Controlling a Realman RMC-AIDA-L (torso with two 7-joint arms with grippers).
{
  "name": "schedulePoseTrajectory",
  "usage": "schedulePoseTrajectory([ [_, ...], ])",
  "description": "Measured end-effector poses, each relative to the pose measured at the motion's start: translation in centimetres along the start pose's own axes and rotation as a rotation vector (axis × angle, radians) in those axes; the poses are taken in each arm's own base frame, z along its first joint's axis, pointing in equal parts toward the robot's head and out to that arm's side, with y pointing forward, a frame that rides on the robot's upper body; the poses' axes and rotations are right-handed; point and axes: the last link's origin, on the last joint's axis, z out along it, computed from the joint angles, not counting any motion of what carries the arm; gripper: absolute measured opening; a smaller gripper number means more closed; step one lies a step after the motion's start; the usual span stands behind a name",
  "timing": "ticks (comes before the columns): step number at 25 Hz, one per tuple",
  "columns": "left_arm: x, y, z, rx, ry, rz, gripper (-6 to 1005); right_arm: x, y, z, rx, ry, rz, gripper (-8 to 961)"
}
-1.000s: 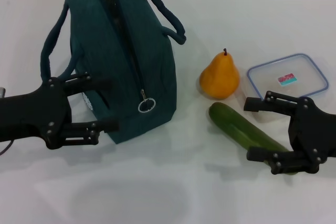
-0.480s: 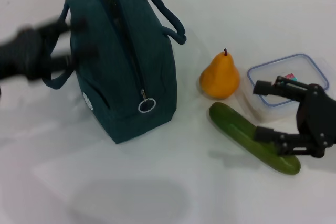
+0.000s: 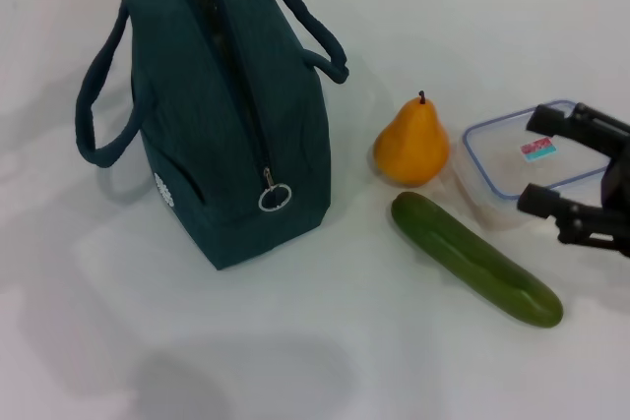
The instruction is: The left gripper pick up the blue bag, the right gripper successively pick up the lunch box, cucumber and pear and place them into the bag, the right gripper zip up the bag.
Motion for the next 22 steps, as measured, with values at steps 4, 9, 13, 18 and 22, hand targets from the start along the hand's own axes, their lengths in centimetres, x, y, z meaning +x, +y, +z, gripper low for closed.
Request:
schedulePoseTrajectory([
  [4,1.0,0.2,-0.1,0.124,-0.163,-0.095,872,-0.3,-0.3,-0.5,0.015,-0.002,-0.012,858],
  [9,0.8,1.9,2.1,0.352,-0.423,-0.168,871,-0.4,-0.4,-1.2,0.045,-0.009,-0.020,858],
  [13,0.6,3.6,3.9,0.393,-0.503,-0.145,871,-0.4,-0.3,-1.4,0.056,-0.011,-0.022,858],
  [18,0.3,5.6,5.1,0.394,-0.557,-0.114,870,-0.3,-0.2,-1.7,0.064,-0.009,-0.020,857],
  [22,-0.2,6.1,5.2,0.393,-0.580,-0.121,870,-0.1,0.1,-2.1,0.079,-0.011,-0.014,854],
])
